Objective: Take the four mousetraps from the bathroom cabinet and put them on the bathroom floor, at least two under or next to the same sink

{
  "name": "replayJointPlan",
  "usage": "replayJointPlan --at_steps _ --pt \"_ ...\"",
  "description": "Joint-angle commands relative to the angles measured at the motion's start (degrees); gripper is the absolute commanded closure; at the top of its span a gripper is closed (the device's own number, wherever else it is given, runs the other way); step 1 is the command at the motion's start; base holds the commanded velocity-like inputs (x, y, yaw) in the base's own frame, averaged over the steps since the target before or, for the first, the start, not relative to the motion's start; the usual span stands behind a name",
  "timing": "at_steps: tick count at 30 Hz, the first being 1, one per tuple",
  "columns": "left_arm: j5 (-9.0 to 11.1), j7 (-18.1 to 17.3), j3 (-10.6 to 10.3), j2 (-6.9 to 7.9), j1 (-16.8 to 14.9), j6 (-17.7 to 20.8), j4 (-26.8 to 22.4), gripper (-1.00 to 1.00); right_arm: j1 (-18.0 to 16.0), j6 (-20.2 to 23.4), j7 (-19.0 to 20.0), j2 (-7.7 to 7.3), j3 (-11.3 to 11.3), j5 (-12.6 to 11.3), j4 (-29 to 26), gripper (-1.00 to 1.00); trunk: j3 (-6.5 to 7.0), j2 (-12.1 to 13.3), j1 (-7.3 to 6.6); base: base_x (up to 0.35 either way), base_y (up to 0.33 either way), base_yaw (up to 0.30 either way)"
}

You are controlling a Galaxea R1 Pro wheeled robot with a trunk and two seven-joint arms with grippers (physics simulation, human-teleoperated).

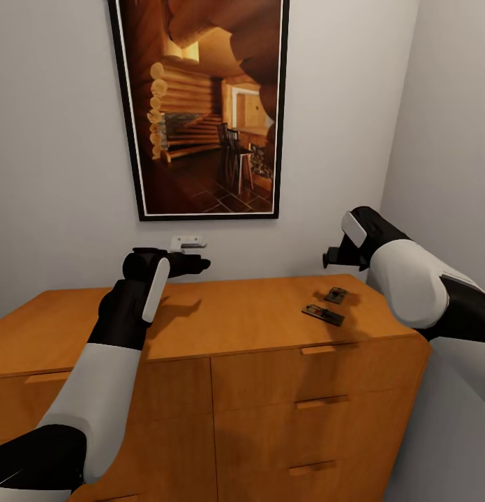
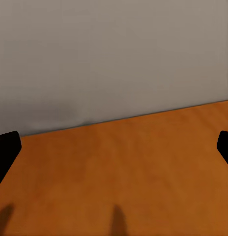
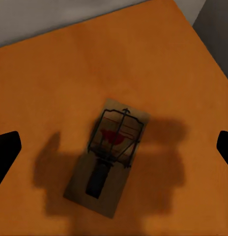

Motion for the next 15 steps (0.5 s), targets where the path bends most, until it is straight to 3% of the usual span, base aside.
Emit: replayJointPlan --at_steps 1,15 --pt "0.43 0.24 -0.01 0.0 -0.05 0.23 -0.05 -1.0 -0.09 0.22 0.06 -0.01 -0.5 0.53 0.04 -1.0 -0.07 -0.03 -0.01 0.0 0.0 0.0" --pt "0.45 0.24 -0.01 -0.02 -0.05 0.16 -0.09 -1.0 -0.17 0.22 0.07 0.22 -0.71 0.4 0.82 -1.0 -0.07 -0.03 -0.01 0.0 0.0 0.0"
